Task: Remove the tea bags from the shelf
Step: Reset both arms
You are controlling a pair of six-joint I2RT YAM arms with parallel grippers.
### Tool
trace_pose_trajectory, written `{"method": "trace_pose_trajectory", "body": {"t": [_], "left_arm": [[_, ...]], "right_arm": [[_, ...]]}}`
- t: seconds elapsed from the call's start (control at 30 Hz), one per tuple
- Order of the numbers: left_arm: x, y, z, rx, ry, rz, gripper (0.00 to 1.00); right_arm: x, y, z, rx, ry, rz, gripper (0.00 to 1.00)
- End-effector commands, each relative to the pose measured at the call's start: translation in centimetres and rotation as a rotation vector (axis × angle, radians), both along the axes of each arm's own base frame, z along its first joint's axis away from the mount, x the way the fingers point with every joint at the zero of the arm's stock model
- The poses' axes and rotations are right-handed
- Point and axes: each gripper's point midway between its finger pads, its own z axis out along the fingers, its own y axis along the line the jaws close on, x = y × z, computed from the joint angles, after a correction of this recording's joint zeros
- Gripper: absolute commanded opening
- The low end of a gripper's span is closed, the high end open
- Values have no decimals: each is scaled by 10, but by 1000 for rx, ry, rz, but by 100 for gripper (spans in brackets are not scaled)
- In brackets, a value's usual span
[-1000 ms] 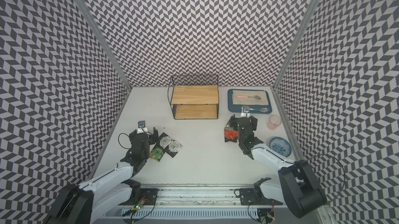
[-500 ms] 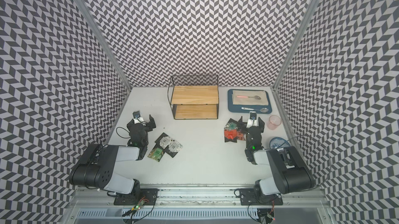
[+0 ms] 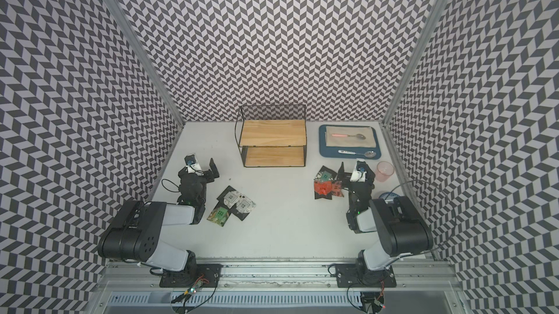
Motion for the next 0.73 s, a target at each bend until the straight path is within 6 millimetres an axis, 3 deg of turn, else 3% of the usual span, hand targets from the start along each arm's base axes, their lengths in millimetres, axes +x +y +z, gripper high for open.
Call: {"method": "trace_pose_trajectory", "body": {"t": [0.0, 0.7], "left_arm": [[3, -1, 3, -7, -13, -8, 100], [-1, 3, 5, -34, -33, -33, 100]], "right_arm": [[1, -2, 12, 17, -55, -3, 99], [2, -1, 12, 19, -52, 11, 99]]}}
